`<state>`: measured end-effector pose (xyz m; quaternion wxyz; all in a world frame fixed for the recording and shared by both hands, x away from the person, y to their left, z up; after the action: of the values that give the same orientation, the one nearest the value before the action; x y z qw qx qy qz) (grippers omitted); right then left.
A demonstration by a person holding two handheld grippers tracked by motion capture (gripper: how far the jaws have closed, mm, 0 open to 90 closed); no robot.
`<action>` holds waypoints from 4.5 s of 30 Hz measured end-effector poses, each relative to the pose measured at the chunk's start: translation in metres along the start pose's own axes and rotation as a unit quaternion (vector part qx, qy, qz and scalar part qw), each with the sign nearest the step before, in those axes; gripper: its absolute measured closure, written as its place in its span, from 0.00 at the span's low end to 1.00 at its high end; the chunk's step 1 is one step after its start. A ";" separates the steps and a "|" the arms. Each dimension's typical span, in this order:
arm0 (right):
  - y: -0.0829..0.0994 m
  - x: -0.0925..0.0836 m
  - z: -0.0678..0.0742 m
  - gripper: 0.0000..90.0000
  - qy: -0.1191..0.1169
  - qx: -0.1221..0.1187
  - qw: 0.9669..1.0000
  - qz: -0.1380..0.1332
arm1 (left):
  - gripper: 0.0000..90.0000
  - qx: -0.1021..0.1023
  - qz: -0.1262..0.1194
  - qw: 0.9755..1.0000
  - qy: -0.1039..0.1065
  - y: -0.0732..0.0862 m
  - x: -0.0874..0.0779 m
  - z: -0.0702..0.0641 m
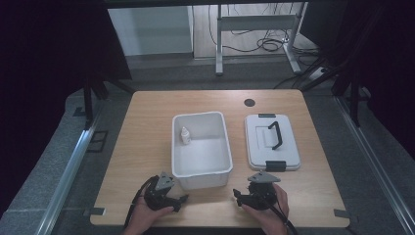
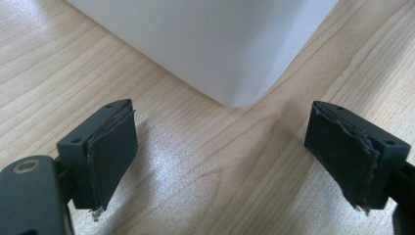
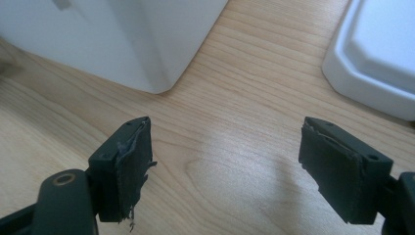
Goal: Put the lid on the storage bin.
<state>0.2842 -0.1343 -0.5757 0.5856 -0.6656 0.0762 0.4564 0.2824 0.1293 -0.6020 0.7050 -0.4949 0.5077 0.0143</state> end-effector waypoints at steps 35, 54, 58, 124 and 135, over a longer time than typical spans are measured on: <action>-0.012 -0.045 -0.076 0.30 0.041 0.088 0.995 -0.002 | 0.14 0.000 0.000 1.000 0.000 0.000 0.000 0.000; -0.024 -0.056 -0.103 0.33 0.024 0.128 0.991 0.000 | 0.14 0.001 0.000 1.000 -0.001 0.000 0.000 0.000; -0.028 -0.056 -0.111 0.34 0.029 0.135 0.990 0.004 | 0.14 0.001 0.000 1.000 -0.001 0.000 0.000 0.000; -0.108 -0.004 -0.182 0.50 0.050 0.206 0.965 0.154 | 0.13 0.001 0.001 1.000 0.001 0.000 0.000 -0.001; -0.124 0.012 -0.200 0.62 0.053 0.209 0.960 0.179 | 0.13 0.001 0.001 1.000 0.001 -0.001 0.000 -0.001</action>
<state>0.4735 -0.2616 -0.5161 0.6154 -0.5268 0.3192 0.4918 0.2820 0.1279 -0.6019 0.7047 -0.4941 0.5090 0.0137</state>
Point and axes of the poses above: each handheld gripper's, and its own axes: x roughly forward along the jaws, y roughly out of its underside, z roughly to its left, the point moved 8 cm from there along x, roughly forward along the jaws, and after that the axes turned 2 degrees about -y, right-handed, at the moved point
